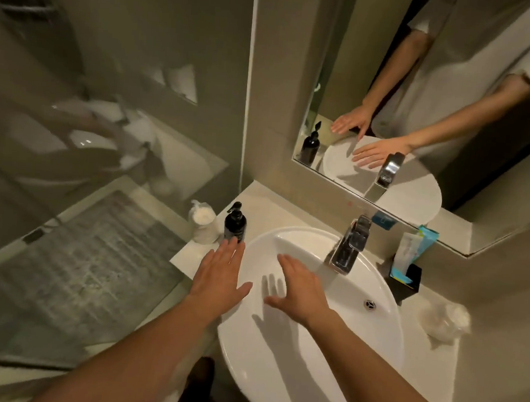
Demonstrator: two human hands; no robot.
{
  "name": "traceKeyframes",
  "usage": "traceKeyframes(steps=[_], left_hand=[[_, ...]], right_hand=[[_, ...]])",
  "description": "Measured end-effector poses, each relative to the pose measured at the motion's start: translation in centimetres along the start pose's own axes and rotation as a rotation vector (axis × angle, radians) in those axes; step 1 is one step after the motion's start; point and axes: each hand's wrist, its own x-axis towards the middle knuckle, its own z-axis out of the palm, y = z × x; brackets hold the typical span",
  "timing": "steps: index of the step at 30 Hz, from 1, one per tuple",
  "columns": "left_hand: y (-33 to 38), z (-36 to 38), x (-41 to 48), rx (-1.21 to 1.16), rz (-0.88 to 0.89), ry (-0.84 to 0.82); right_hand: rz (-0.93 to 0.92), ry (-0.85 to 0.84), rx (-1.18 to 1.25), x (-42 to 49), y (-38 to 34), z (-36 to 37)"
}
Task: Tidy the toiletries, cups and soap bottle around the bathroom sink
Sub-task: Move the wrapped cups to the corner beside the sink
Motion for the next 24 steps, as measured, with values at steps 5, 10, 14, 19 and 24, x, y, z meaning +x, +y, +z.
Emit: traceKeyframes(steps=[5, 10, 14, 19, 24], left_hand=[[-4.1, -1.1, 1.6, -0.068, -0.069, 0.034], [-7.2, -1.8, 2.8, -0.119, -0.132, 0.036], [-10.0, -2.5, 3.4, -0.188, -0.185, 0.079], [-12.8, -3.4, 4.6, -0.275, -0.24, 0.065], [-14.6, -3.6, 6.9, -0.338, -0.269, 0.004]], right_hand=[[-0.031, -0.002, -0.001, 3.9, -3.1, -0.8], [-0.075, -0.013, 0.004, 6.6, -5.9, -0.3], [-0.109, -0.05, 0.072, 8.5, -8.5, 0.7], [-0.135, -0.068, 0.182, 11.0, -11.5, 1.7], [-0.162, 0.002, 0.24, 13.8, -14.0, 2.0]])
